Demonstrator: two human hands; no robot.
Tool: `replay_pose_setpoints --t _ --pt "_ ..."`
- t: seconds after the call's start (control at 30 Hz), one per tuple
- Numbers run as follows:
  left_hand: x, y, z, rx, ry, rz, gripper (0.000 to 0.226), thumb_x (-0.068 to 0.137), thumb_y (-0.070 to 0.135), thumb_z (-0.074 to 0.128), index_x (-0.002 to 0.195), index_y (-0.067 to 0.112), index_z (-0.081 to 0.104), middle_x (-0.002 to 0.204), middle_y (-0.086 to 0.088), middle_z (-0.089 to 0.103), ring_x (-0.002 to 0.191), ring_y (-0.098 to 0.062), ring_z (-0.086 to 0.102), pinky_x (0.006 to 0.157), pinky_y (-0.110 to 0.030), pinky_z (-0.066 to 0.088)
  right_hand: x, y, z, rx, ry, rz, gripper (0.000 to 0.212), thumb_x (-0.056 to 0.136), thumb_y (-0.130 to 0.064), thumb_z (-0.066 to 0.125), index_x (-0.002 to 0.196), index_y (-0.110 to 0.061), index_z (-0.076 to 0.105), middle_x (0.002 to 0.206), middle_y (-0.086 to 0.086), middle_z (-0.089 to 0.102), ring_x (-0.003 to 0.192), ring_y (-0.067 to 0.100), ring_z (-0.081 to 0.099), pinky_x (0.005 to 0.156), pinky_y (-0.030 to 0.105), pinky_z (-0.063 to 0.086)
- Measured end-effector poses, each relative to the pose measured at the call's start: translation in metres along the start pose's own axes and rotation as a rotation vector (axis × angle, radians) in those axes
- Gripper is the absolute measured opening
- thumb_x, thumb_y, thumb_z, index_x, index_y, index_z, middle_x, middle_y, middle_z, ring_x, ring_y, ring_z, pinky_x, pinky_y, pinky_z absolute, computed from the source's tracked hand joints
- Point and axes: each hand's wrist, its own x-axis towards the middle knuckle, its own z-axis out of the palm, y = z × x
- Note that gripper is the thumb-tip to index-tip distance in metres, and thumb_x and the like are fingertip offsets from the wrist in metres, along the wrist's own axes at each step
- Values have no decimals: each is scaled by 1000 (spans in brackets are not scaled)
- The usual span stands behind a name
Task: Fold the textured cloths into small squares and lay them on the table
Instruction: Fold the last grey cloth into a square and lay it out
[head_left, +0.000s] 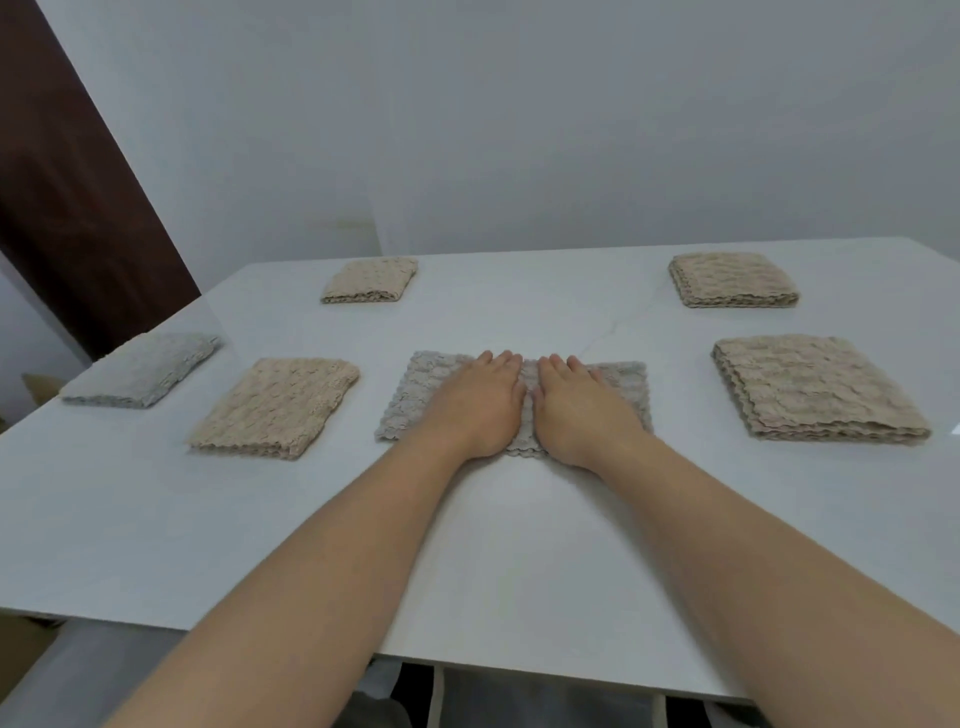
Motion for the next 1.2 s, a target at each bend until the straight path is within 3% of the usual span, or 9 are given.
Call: replay_pose_setpoints --t 0.17,0.3,0.47,0.6,0.67,0.73,0.83,0.97,1.2 --pt "1 -12 0 19 -76 -70 60 110 46 17 164 20 13 172 -1 9 158 -24 6 128 -42 5 0 6 0 4 -11 81 65 108 -42 16 161 -5 12 169 10 12 157 25 8 127 39 6" --pt "-1 -23 -3 -9 -97 -198 72 107 57 14 164 15 6 172 -4 2 159 -25 0 128 -43 2 -6 23 -4 27 -10 186 73 106 -50 16 161 -3 11 169 13 12 157 26 7 127 41 5" --pt "9 -32 -9 -25 -128 -368 71 107 53 12 163 9 8 171 -11 2 158 -28 4 128 -44 7 -13 32 -12 33 -9 331 72 106 -48 15 160 -1 9 169 14 10 157 27 7 126 44 7" --pt "19 -33 -25 125 -219 -362 58 106 42 21 154 14 36 162 -11 34 145 -33 38 116 -48 36 -11 20 -27 -113 -54 309 53 102 -30 24 150 -14 40 156 16 40 145 35 32 118 51 23" --pt "20 -39 -31 186 -83 -324 38 106 30 34 126 16 63 135 -8 61 117 -31 58 91 -39 48 -11 18 -34 -139 -43 303 45 94 -20 34 133 -17 57 139 11 56 130 33 48 107 46 34" --pt "16 -48 -31 211 86 -311 23 97 13 49 101 15 71 110 -5 72 95 -28 63 73 -34 47 -12 19 -34 -150 18 317 33 90 -16 40 115 -18 62 127 8 63 120 31 56 100 42 37" --pt "13 -66 -20 152 192 -260 33 88 1 51 105 16 75 108 -5 73 101 -29 66 79 -38 53 -11 22 -34 -173 126 339 13 91 -14 44 94 -22 54 115 8 65 112 30 59 98 41 36" --pt "14 -78 -19 63 218 -265 20 97 16 53 84 21 67 103 -5 72 98 -30 66 79 -39 53 -3 31 -30 -138 186 354 28 95 -19 43 114 -12 63 119 11 57 116 32 51 95 43 38" --pt "13 -76 -24 -8 184 -332 31 103 31 52 127 18 67 128 -13 52 120 -33 52 99 -46 48 6 39 -33 96 178 433 36 94 -31 49 123 -11 59 129 17 50 123 38 42 102 45 38"
